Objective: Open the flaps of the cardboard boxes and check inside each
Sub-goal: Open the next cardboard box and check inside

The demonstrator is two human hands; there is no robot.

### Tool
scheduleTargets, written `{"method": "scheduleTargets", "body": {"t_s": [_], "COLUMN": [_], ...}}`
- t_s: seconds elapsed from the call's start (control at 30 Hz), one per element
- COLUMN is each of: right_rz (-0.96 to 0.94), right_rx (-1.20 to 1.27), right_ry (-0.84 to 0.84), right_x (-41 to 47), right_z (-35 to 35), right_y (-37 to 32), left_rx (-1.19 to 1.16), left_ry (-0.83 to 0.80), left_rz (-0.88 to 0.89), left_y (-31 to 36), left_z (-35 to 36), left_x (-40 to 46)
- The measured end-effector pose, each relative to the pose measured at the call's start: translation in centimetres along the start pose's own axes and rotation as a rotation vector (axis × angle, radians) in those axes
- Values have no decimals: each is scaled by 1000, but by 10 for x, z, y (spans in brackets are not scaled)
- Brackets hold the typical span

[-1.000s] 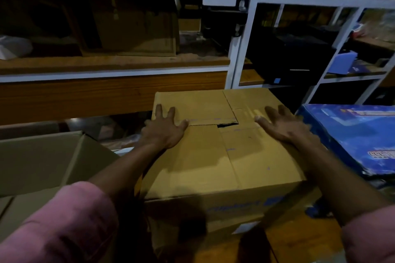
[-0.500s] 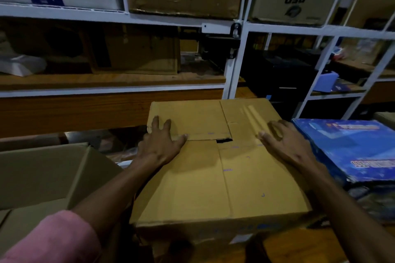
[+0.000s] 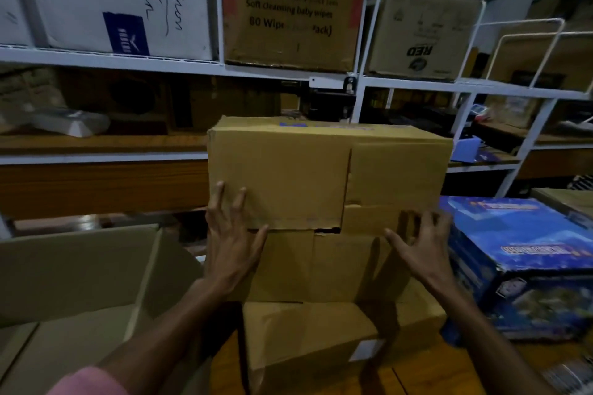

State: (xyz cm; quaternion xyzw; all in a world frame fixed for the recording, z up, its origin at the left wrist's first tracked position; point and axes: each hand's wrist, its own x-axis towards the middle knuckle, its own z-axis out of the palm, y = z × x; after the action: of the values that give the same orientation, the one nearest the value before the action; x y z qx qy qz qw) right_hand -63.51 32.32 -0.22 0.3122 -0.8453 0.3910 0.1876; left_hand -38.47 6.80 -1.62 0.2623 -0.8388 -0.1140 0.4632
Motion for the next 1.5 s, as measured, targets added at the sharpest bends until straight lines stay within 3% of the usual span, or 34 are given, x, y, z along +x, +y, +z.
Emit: {"method": "scheduleTargets", "body": {"t_s": [0.1, 0.27, 0.47, 0.6, 0.77, 1.0, 1.2, 1.33, 1.5], "right_rz": [10, -156, -250, -216, -182, -230, -147, -45, 13], "right_rx": [29, 70, -69, -157, -230, -121, -86, -75, -280], "right_ry": [38, 123, 3, -24, 28, 204, 264, 147, -65], "right_x": [-9, 16, 57, 60, 47, 18, -30, -71, -120], "right_z": [-8, -40, -63, -68, -81, -91, -60, -37, -10], "right_y": [-15, -39, -61, -69, -77, -66, -45, -33, -14], "left_rx": [-43, -68, 47, 115, 132, 63, 29, 44, 168], "left_ry": [26, 98, -150, -205, -101, 70, 113, 72, -74], "left_rz": [-5, 90, 99, 91, 114, 203, 117, 59, 59], "left_y": [-4, 10, 16, 17, 19, 19, 26, 15, 5], "left_z": [-22, -58, -79, -80, -79, -82, -65, -56, -45], "left_x": [2, 46, 82, 79, 56, 39, -13, -61, -117]}}
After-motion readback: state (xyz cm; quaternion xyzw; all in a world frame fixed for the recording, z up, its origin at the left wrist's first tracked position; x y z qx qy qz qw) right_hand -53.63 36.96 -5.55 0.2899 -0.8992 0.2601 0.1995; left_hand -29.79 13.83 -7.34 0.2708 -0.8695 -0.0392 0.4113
